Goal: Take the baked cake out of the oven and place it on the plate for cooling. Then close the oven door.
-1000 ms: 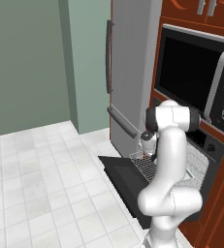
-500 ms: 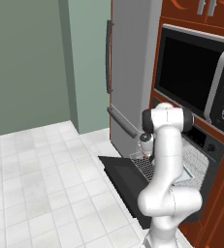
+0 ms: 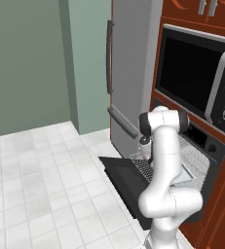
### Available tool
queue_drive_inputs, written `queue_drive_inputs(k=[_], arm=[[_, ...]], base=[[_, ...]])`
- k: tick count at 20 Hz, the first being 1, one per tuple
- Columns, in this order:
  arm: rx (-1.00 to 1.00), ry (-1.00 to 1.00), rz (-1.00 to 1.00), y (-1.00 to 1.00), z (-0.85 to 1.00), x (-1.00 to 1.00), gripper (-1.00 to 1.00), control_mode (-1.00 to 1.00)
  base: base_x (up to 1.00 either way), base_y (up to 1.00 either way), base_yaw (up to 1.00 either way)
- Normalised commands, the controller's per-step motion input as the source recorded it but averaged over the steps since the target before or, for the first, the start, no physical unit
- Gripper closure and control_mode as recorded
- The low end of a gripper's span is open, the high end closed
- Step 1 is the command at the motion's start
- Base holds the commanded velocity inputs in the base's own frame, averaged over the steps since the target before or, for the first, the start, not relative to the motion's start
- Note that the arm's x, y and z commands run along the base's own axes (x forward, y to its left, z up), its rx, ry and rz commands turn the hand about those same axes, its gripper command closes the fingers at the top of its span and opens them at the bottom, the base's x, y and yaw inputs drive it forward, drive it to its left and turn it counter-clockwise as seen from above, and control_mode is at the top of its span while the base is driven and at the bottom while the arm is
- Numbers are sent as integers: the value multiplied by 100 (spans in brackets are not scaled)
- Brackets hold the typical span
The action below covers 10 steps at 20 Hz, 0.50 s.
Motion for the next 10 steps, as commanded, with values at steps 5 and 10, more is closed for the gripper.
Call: queue_drive_inputs(k=[5,10], arm=[[0,-2,-3,0,-39,0,-100,-100],[-1,-4,-4,0,-49,0,-100,-100]], base=[[0,0,0],[0,0,0]])
